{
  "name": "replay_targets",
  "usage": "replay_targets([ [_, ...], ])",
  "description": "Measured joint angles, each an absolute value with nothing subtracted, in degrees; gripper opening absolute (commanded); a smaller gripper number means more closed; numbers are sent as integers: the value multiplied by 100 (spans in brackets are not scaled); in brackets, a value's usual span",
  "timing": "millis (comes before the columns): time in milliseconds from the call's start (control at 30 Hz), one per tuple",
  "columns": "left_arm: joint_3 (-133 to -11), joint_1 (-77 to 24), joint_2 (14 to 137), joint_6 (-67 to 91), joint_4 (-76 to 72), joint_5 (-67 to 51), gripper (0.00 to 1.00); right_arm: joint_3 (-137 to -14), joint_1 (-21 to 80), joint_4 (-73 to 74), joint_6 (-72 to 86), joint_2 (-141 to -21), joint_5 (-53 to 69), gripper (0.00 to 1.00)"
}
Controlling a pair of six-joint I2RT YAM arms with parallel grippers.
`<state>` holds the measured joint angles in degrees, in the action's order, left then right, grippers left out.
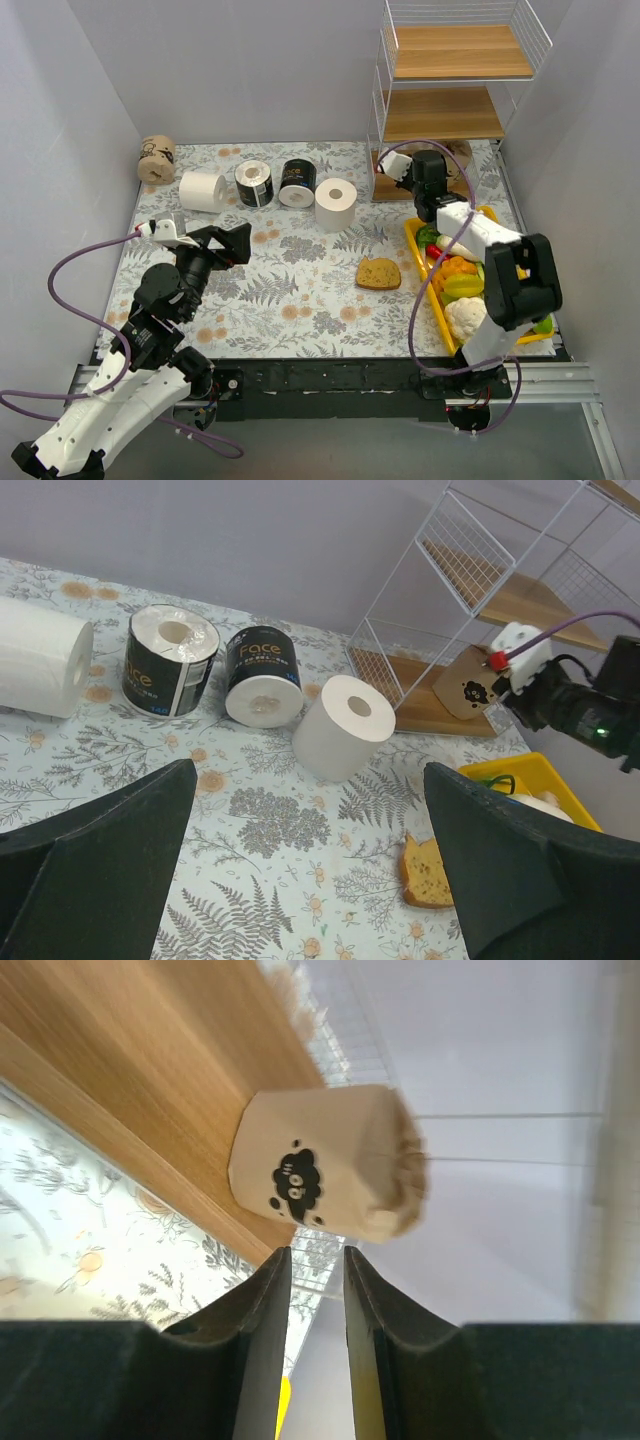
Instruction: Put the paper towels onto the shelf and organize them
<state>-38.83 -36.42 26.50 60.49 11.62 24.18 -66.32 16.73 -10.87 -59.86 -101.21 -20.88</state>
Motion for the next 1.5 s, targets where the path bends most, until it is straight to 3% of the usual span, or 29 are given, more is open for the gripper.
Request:
replay_targets([
  [133,-3883,-3642,2685,6051,1162,2432,98,-6283,2102,-585,-5168,-8827,-2064,47],
  [233,-3883,-3642,2766,6066,1186,2445,98,-6281,2414,-1,-4285,-8047,-1944,69],
  [267,-3883,-3642,2792,6071,1194,2447,98,-6278,2515,169,-3935,-7769,-1865,88],
  [300,-3883,-3642,2827,6082,1203,2447,98,-6272,2598,329,-3599,-7489,-1761,98],
  [567,-3883,-3645,3199,6246,1282,2585,98,-5728,2773,725,-1210,-5199,-1052,99],
  [767,-4169,-3638,4032,6598,1691,2978,98,-5546,2773,991,-104,-4687,-154,99],
  [900,-5290,-3470,5345,6785,2206,3369,98,-5194,2775,1044,449,-4692,456,99],
  [1267,-7028,-567,7126,7293,2171,2471,98,-4755,2773,1424,1024,-4716,810,98],
  [1500,-7411,611,8357,7769,1529,1437,98,-4755,2773,1511,1059,-4364,945,97],
])
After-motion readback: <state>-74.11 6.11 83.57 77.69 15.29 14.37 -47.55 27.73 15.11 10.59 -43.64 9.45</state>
